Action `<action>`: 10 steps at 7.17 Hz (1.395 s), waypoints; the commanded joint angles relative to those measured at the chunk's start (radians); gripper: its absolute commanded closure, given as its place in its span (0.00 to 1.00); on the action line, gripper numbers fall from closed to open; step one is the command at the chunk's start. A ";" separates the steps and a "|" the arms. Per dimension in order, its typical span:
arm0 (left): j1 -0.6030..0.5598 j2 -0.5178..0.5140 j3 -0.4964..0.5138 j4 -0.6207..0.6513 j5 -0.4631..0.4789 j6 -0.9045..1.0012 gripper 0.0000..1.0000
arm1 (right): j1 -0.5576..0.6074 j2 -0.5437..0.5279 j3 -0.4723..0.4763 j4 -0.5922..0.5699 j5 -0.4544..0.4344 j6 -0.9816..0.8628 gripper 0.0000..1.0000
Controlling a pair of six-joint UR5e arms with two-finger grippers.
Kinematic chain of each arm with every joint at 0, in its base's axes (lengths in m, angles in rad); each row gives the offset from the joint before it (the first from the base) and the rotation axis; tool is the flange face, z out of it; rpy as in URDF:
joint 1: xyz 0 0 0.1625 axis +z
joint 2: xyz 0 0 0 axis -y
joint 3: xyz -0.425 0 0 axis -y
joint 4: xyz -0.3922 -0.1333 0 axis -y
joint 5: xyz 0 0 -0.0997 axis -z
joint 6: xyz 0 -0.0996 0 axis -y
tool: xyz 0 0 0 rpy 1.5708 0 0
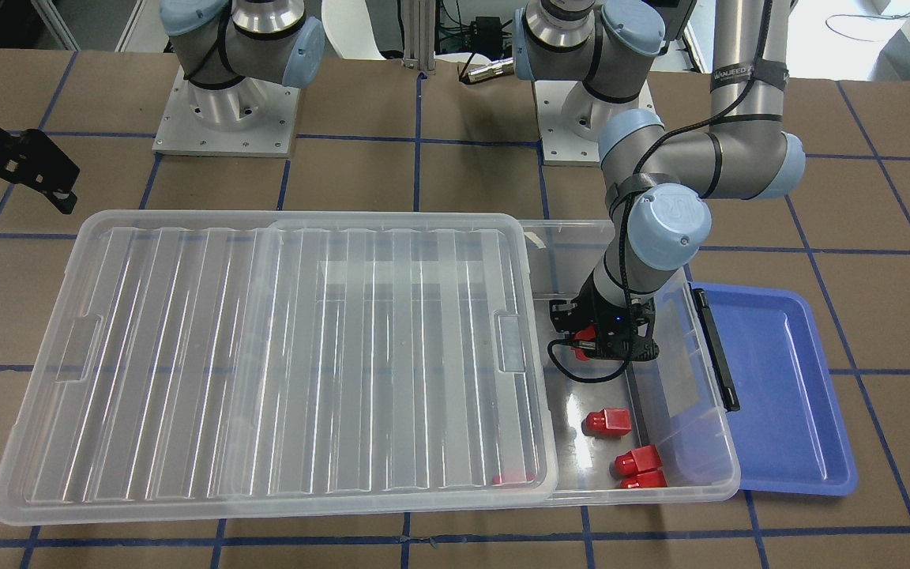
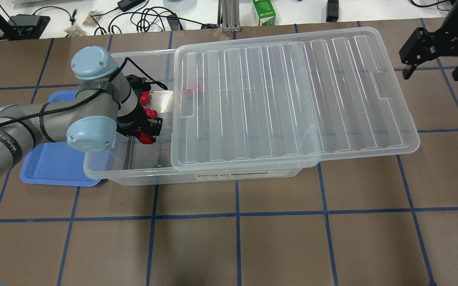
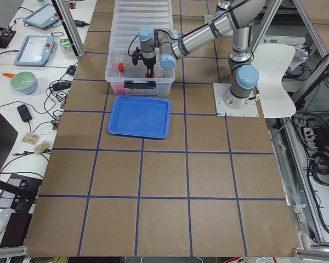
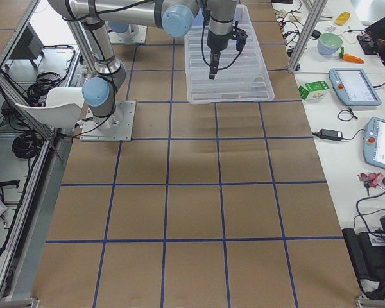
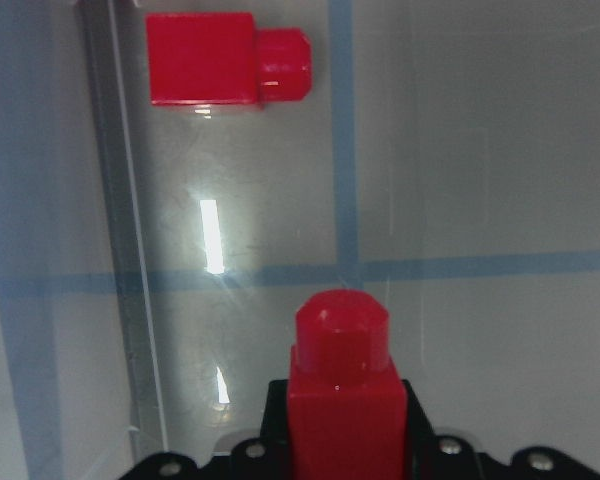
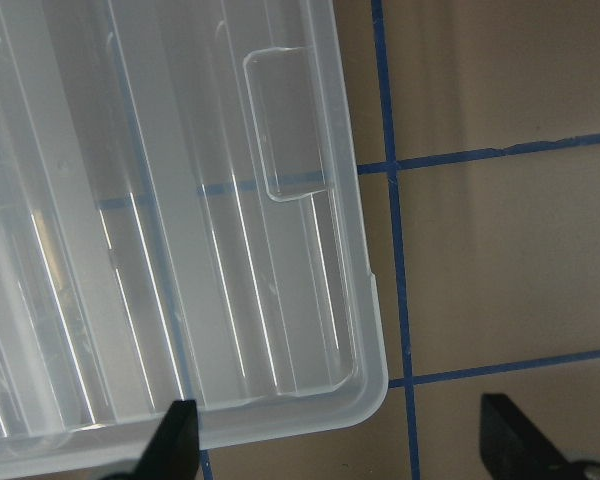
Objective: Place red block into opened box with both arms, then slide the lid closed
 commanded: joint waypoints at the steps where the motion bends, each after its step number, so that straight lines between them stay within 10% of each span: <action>1: 0.001 -0.020 -0.009 0.000 0.000 -0.009 0.91 | 0.000 -0.001 0.000 -0.003 0.000 0.004 0.00; 3: 0.001 -0.026 0.005 0.000 0.003 -0.011 0.37 | 0.000 0.000 0.000 -0.009 0.000 0.013 0.00; 5: 0.002 -0.014 0.048 -0.009 0.010 -0.014 0.07 | 0.000 0.000 0.000 -0.012 0.000 0.013 0.00; 10: -0.009 0.093 0.317 -0.375 0.010 -0.040 0.00 | 0.000 0.000 0.000 -0.015 0.002 0.015 0.00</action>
